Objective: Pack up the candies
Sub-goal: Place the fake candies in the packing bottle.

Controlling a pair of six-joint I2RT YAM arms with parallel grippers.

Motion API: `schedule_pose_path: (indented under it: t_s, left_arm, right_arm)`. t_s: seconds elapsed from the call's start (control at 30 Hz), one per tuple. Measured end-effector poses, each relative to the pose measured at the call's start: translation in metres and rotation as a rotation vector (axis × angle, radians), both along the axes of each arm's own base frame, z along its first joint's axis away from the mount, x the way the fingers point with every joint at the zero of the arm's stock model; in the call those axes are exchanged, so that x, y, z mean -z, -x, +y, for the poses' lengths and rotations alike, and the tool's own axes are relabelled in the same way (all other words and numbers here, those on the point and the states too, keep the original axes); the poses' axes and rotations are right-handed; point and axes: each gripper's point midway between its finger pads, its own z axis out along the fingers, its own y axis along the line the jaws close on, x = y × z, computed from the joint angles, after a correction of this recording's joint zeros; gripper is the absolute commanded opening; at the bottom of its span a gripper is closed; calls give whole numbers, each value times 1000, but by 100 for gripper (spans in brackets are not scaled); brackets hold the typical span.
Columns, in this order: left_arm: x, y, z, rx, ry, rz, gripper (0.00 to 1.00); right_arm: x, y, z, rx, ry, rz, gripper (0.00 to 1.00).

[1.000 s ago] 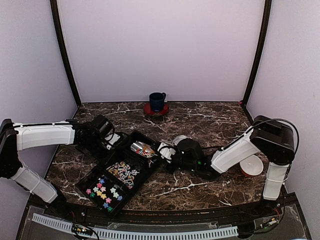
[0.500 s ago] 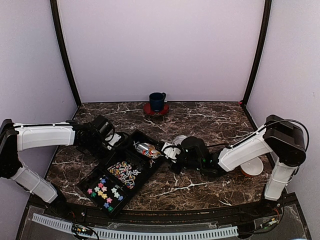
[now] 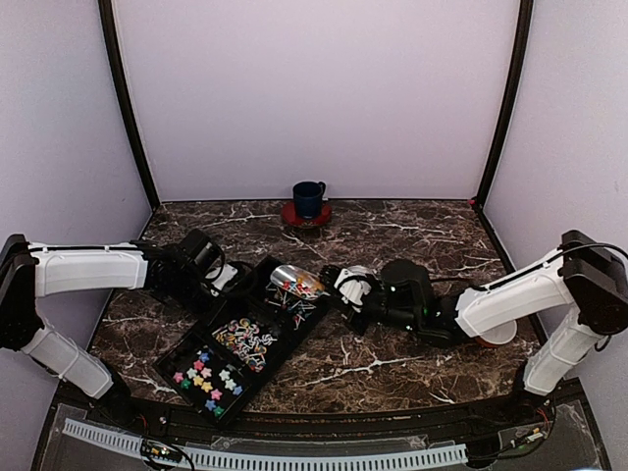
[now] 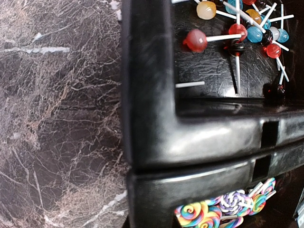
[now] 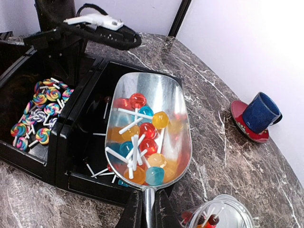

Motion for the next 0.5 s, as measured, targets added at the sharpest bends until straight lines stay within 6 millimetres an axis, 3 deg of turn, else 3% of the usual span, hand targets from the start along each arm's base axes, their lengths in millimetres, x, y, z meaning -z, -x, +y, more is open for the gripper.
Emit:
schedule_pose_path:
  t_s: [0.23, 0.5]
  left_arm:
    - [0, -1, -3, 4, 16, -6, 0]
    - [-1, -4, 3, -21, 45, -8, 0]
  right_arm:
    - [-39, 2, -14, 23, -49, -40, 0]
    - [-77, 10, -56, 101, -54, -62, 0]
